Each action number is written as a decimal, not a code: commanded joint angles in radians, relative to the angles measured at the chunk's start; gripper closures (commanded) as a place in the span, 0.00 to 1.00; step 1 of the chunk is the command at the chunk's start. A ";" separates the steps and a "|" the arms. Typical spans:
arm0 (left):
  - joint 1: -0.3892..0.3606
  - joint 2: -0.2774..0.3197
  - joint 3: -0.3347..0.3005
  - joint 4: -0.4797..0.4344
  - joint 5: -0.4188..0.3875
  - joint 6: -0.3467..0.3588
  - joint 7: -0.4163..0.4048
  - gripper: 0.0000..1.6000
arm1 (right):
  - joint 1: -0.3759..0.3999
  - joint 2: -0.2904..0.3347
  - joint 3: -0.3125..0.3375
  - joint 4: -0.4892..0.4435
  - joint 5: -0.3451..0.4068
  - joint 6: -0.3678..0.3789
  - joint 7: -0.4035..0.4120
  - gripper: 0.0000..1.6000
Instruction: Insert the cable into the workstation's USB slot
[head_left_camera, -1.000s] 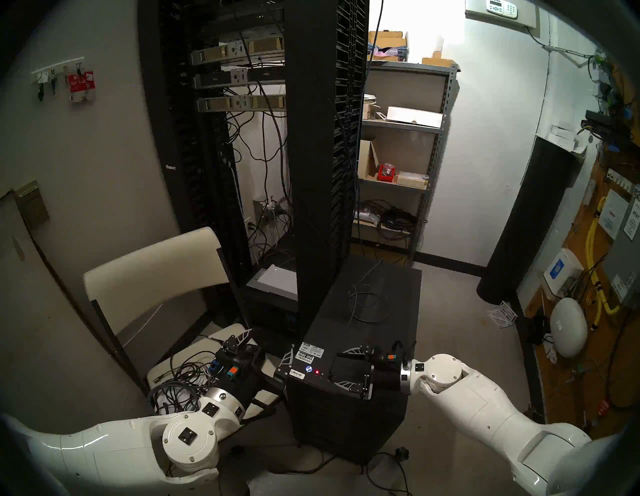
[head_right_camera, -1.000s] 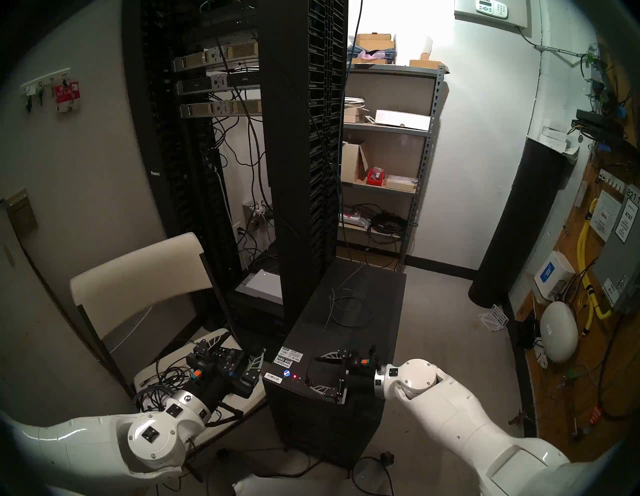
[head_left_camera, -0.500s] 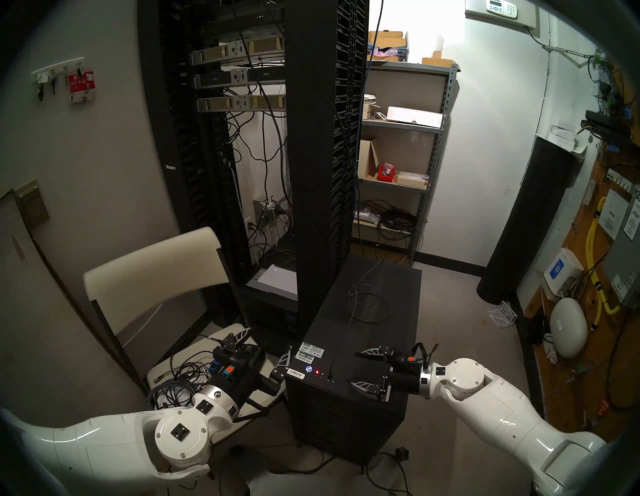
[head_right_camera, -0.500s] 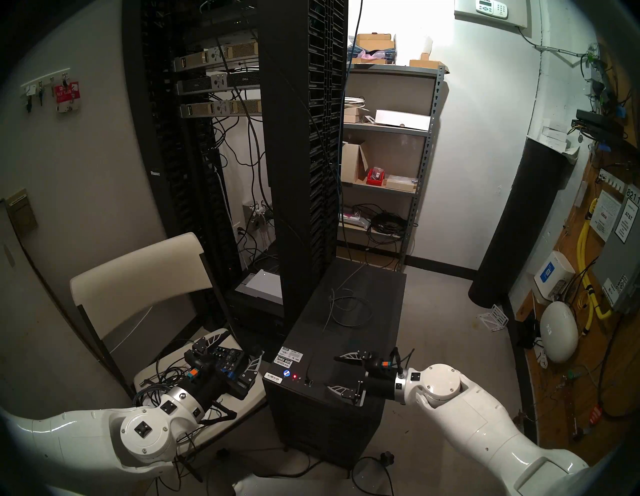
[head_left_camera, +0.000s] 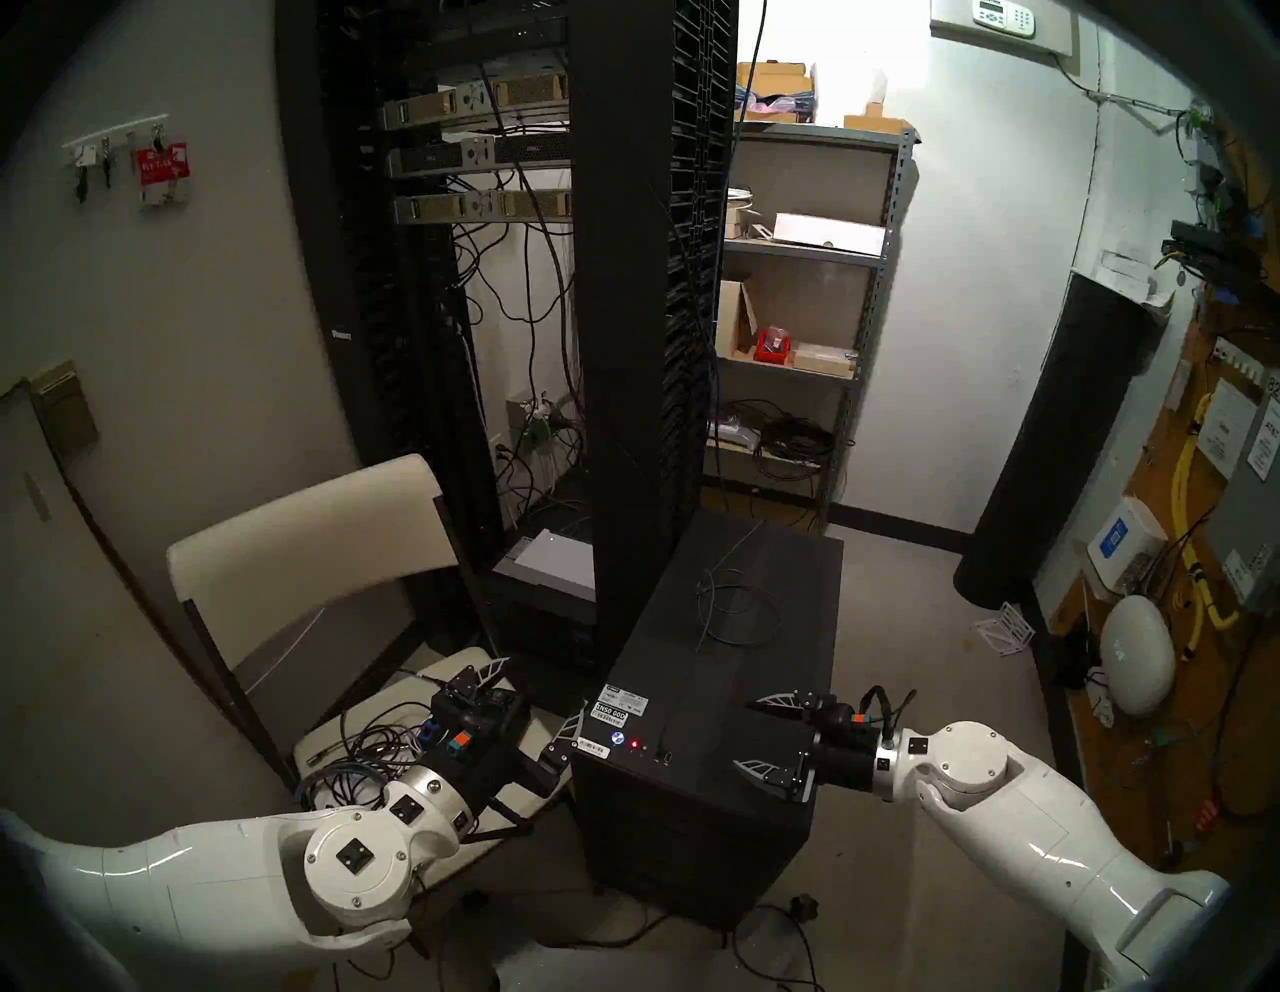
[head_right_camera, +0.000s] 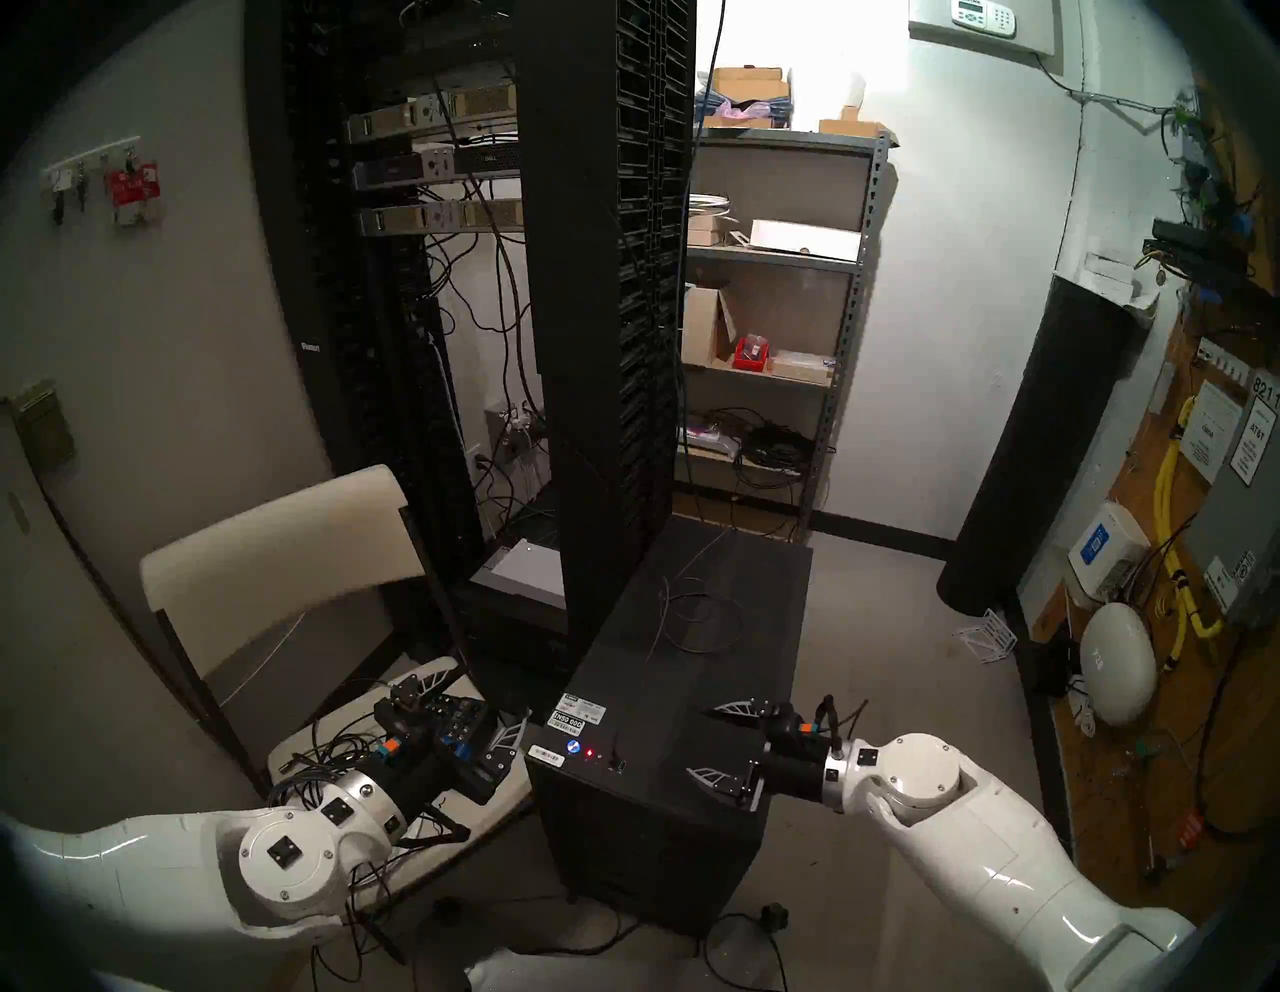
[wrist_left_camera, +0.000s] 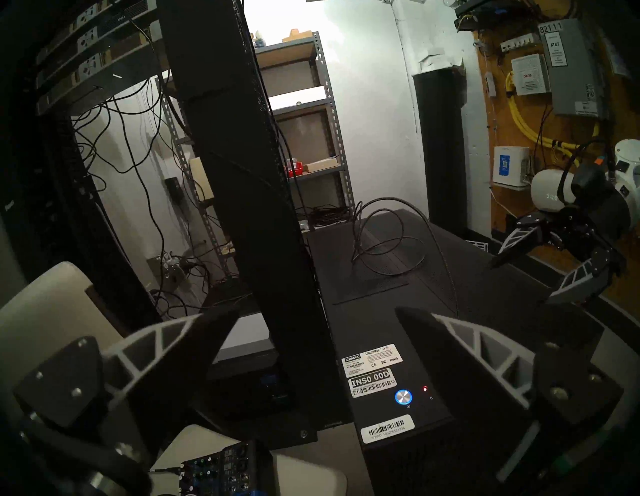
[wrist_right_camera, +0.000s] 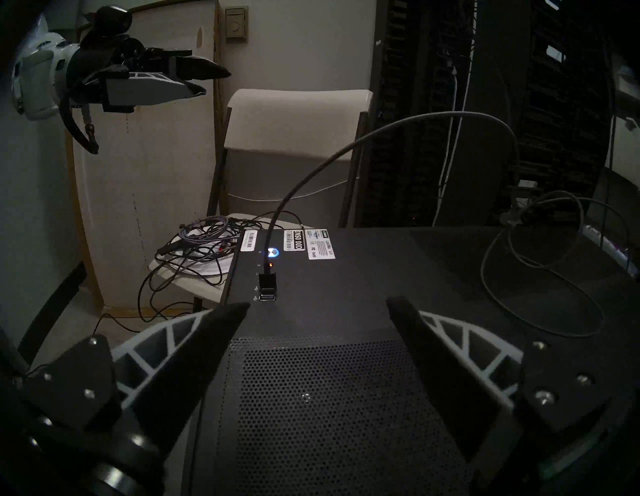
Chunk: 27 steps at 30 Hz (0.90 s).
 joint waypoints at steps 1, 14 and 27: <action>-0.008 -0.013 -0.006 0.000 0.001 0.000 0.004 0.00 | -0.026 0.033 0.039 -0.043 0.018 -0.007 -0.020 0.03; -0.006 -0.011 -0.009 -0.003 -0.002 -0.008 0.004 0.00 | -0.034 0.034 0.061 -0.062 0.005 0.021 -0.074 0.00; -0.008 -0.010 -0.006 -0.003 -0.003 -0.009 0.006 0.00 | -0.036 0.036 0.060 -0.065 0.004 0.025 -0.079 0.00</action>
